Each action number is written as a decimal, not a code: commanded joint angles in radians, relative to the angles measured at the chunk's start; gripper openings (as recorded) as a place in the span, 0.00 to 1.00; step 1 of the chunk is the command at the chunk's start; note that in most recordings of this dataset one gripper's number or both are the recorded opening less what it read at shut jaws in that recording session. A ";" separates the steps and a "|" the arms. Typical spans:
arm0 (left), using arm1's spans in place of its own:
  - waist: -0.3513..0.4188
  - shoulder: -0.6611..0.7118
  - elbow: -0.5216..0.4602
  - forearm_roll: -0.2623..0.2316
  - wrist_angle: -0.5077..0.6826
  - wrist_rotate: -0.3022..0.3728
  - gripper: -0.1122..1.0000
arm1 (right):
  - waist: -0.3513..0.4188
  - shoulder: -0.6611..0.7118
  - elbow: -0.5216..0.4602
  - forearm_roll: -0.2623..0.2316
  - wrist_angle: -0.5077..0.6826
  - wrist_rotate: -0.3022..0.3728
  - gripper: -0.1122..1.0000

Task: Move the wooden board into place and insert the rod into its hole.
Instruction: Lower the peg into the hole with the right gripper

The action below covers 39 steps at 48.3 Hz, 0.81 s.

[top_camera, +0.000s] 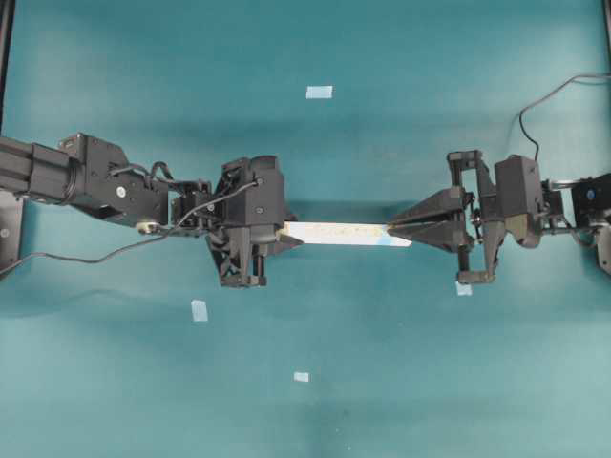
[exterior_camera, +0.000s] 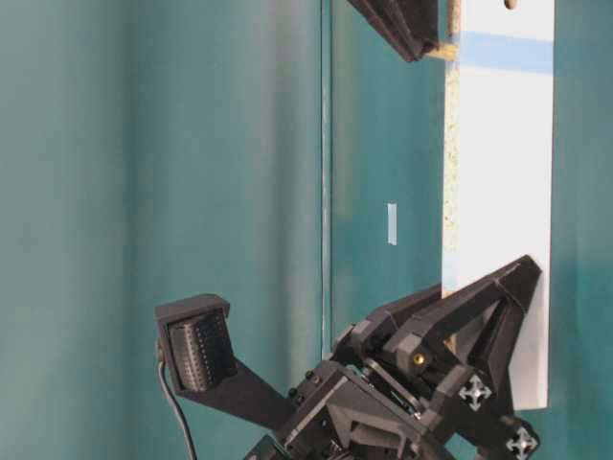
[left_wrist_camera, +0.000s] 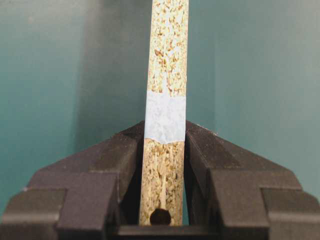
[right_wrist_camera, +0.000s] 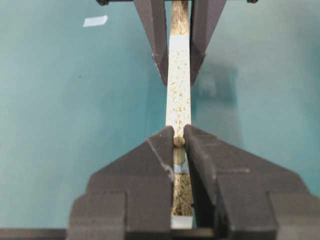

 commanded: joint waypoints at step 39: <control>-0.012 -0.015 -0.015 -0.002 -0.002 -0.005 0.30 | 0.011 -0.049 -0.054 0.005 0.322 0.015 0.19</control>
